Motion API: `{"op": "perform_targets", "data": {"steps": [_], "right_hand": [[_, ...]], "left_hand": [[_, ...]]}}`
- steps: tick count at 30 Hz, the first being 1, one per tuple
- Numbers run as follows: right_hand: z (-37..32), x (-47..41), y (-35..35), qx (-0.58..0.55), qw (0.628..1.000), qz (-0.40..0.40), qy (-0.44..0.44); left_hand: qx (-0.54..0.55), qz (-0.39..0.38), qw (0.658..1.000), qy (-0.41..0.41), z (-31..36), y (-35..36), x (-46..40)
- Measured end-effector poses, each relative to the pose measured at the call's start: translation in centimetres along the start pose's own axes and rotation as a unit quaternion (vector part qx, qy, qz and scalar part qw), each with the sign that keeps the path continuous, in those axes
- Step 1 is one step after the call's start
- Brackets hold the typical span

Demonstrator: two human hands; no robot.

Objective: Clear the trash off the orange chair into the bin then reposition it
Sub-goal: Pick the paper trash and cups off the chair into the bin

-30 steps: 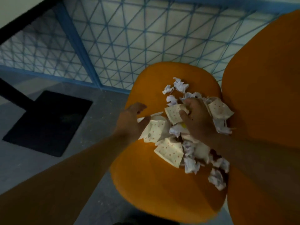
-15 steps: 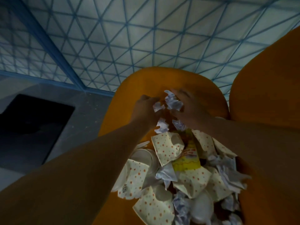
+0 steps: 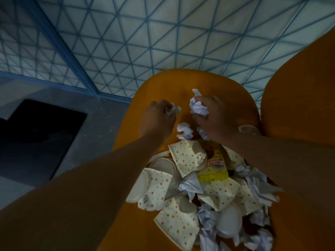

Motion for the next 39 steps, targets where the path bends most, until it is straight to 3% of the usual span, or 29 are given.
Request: {"op": "perform_targets", "data": {"steps": [5, 12, 22, 26, 33, 37, 39], "right_hand": [[-3.9, 3.0, -1.0, -0.070, 0.997, -0.002, -0.014], [-13.9, 12.5, -1.1, -0.101, 0.992, -0.049, -0.057], [-26.5, 33.4, 3.4, -0.141, 0.979, -0.143, 0.016], [-26.8, 41.2, 7.0, -0.129, 0.965, -0.224, 0.039], [-25.2, 49.1, 9.0, -0.137, 0.977, -0.161, 0.025], [-23.0, 52.0, 10.9, -0.151, 0.975, -0.159, 0.021], [-21.9, 53.2, 12.2, -0.163, 0.972, -0.165, 0.028]], "left_hand": [[-0.015, 0.054, 0.997, 0.046, 0.2, -6.0, 4.2], [0.056, 0.062, 0.996, 0.035, -1.7, -13.8, 15.3], [0.028, 0.046, 0.998, 0.024, -8.0, -21.6, 37.3], [0.025, 0.023, 0.999, -0.021, -12.6, -19.6, 44.4], [0.017, -0.055, 0.990, -0.125, -20.4, -10.8, 54.1], [0.036, -0.145, 0.968, -0.202, -24.3, -4.8, 57.8], [0.050, -0.150, 0.962, -0.222, -25.4, -3.3, 58.6]]}}
Point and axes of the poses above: each hand's wrist, its own x-axis away from the middle knuckle, its own y-axis out of the palm, z = x × y, the point moved 7 cm from there along -x, towards the middle knuckle, and after that the axes turned 9 degrees about -x, right-handed, at the moved point
